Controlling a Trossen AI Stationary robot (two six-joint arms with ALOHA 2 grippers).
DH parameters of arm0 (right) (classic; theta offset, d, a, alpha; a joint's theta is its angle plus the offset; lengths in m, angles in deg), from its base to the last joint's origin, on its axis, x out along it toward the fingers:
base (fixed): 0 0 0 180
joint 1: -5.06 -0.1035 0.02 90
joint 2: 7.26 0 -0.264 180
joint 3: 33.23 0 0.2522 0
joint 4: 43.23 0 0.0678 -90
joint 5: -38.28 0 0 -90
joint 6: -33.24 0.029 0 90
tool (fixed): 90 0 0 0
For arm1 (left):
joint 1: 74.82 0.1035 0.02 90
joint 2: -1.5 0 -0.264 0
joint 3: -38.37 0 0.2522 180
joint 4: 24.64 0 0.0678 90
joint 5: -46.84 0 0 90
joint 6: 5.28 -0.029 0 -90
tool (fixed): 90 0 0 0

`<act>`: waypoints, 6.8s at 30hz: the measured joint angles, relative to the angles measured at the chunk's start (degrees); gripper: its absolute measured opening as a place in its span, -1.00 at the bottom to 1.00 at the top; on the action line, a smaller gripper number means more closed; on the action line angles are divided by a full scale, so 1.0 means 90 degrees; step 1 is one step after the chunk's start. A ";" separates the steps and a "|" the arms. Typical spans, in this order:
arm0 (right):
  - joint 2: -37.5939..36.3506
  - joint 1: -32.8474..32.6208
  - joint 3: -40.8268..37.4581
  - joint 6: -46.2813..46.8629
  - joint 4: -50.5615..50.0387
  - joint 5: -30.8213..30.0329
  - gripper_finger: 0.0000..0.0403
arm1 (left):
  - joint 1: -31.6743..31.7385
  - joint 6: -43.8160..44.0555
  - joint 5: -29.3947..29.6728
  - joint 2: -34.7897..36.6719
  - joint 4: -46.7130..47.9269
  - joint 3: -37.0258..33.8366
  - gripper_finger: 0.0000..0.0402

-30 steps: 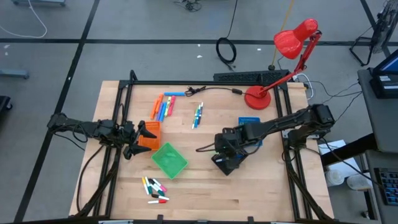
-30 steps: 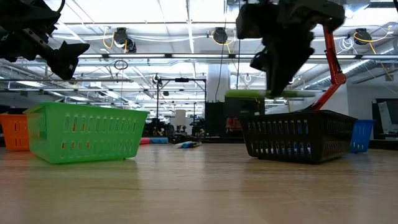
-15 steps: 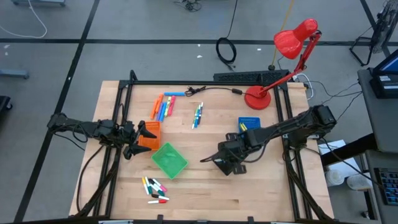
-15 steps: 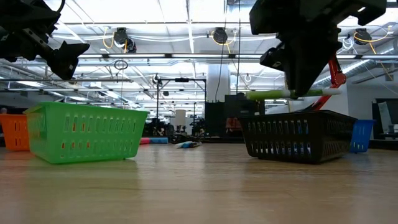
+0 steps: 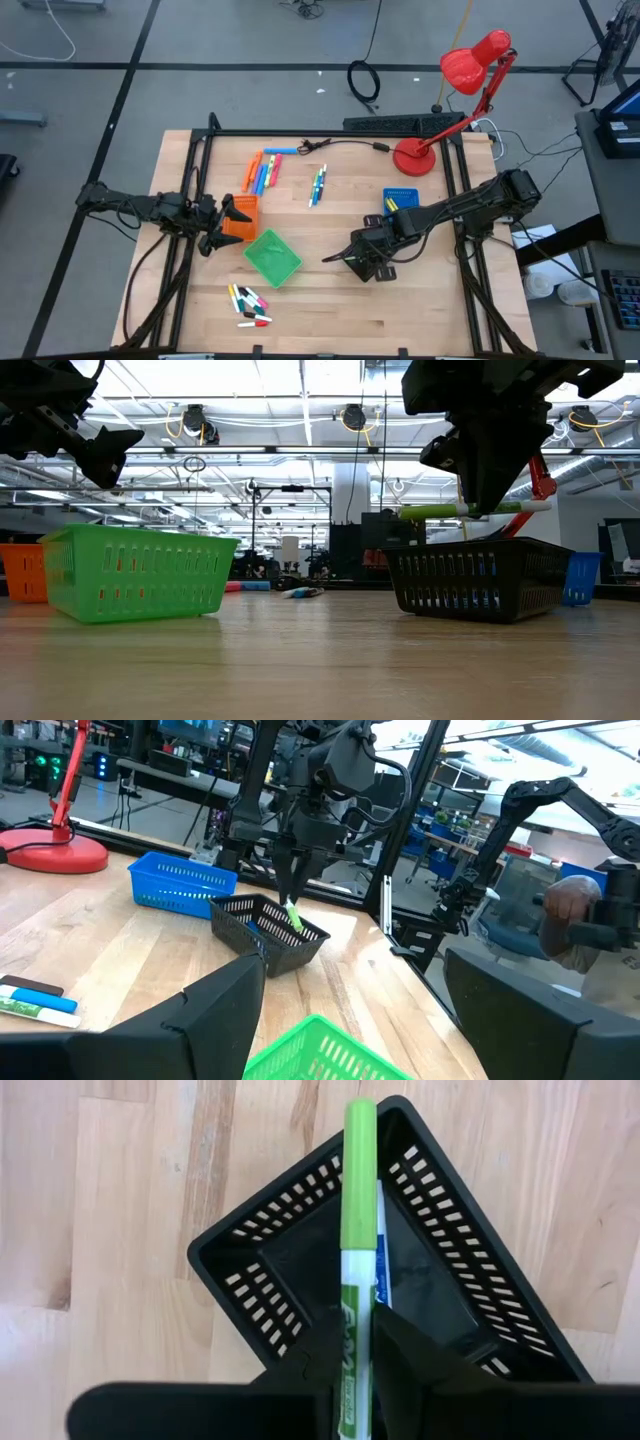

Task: Pick & Place Markers
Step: Put the right green marker pen into the black basket, then put the green marker pen into the black basket

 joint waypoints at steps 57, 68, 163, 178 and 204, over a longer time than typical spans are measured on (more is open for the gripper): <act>-0.4227 0.2144 -0.4033 -0.1977 0.6638 -0.0495 -0.89 | -0.0001 -0.0001 0.0027 -0.0014 0.0035 -0.0002 0.54; -0.5140 0.2263 -0.5562 -0.2114 0.8586 -0.0328 -0.80 | -0.0002 0.2344 -0.0049 -0.0053 -0.0185 0.0000 0.54; -0.4925 0.2166 -0.6001 -0.0930 0.8614 -0.0328 -0.76 | 0.2766 0.1254 0.2302 -1.1826 0.4311 0.7952 0.54; -0.4925 0.2166 -0.6001 -0.0933 0.8618 -0.0329 -0.77 | 0.2728 0.1196 0.2014 -1.2076 0.4155 0.7961 0.54; -0.4925 0.2166 -0.6001 -0.0933 0.8617 -0.0333 -0.76 | 0.2759 0.0369 0.1382 -1.2105 0.4039 0.7935 -0.86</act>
